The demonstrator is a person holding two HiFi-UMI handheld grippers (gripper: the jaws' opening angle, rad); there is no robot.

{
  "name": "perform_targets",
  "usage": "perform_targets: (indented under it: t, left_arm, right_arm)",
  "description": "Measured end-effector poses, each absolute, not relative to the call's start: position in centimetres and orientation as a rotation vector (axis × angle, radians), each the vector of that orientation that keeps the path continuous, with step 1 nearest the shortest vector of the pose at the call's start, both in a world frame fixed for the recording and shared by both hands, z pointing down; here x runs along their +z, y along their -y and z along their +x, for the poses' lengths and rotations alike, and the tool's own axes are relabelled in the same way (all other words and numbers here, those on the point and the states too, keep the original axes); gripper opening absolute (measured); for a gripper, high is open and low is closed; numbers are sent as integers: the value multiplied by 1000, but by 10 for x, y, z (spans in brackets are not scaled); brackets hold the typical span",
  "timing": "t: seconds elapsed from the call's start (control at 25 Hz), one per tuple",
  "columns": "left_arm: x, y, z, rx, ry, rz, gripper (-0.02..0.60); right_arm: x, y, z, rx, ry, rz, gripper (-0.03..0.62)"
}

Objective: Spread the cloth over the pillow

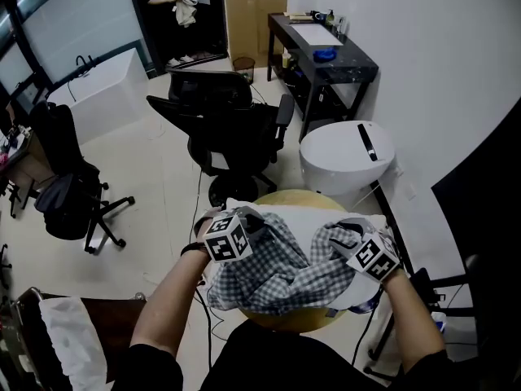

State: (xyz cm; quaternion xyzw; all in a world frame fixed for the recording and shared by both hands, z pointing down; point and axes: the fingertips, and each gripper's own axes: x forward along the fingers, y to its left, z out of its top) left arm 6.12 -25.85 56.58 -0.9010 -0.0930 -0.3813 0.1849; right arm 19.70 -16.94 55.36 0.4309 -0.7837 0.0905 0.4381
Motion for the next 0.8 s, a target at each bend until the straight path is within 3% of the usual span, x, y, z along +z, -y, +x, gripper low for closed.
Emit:
perform_targets:
  t: [0.28,0.56,0.64,0.8]
  left_arm:
    - [556,246,38,-1049,219,-2533,3]
    - [561,242,22,-1061,190,-2551,3]
    - [563,242,19,-1065,182,-2556,3]
    - [566,243,12,-1067,162,-2570,3]
  right_arm:
    - [591,178,176,336,1965,826,250]
    - [635,177,171,331,1818,625,250]
    - [642,175,172,356,1807,619,218]
    - [642,169,171,352,1808,667,35]
